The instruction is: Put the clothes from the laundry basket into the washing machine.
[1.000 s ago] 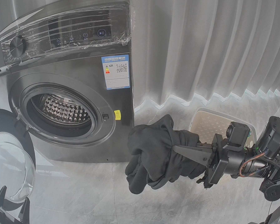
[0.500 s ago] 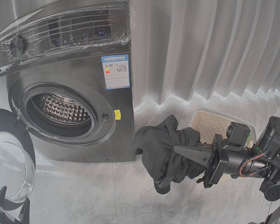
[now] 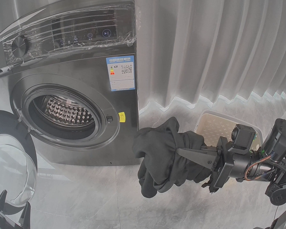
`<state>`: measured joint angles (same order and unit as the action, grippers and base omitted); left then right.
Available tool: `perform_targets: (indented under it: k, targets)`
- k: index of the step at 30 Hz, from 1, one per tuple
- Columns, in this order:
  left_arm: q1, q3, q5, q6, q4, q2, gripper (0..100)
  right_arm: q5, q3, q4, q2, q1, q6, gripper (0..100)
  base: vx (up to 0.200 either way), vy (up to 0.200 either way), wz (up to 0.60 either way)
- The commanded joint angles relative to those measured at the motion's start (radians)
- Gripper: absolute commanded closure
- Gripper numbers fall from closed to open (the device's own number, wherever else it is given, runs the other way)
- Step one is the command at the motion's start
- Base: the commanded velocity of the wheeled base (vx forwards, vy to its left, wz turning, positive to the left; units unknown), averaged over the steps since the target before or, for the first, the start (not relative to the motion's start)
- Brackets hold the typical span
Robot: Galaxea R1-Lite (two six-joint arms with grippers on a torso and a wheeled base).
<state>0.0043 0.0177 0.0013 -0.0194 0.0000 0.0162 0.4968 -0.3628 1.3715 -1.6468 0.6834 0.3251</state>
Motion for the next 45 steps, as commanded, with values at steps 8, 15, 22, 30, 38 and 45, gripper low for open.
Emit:
perform_targets:
  k: [8,15,22,30,38,45]
  targets:
    - [0.000,-0.018,0.000,-0.001,0.000,-0.013,0,0.000,-0.001,0.000,-0.001,-0.001,0.000,100,0.000,0.000,0.00]
    - [0.000,-0.018,0.000,-0.001,0.000,-0.013,0,-0.001,0.002,0.000,-0.002,-0.002,0.000,100,0.000,0.000,0.00]
    - [0.000,-0.018,0.000,-0.001,0.000,-0.013,0,-0.004,-0.002,0.000,-0.011,-0.005,0.006,100,0.000,0.000,0.51]
    - [0.000,-0.018,0.000,-0.001,0.000,-0.013,0,-0.004,0.001,0.000,-0.014,-0.002,0.006,100,0.000,0.000,0.00]
    - [0.000,-0.018,-0.003,0.010,0.000,-0.013,0,-0.012,0.007,0.000,-0.014,-0.002,-0.023,100,0.000,0.000,0.00]
    - [0.000,-0.018,-0.004,0.013,0.002,-0.013,0,-0.244,0.019,-0.005,-0.016,0.005,-0.051,100,0.000,0.000,0.00]
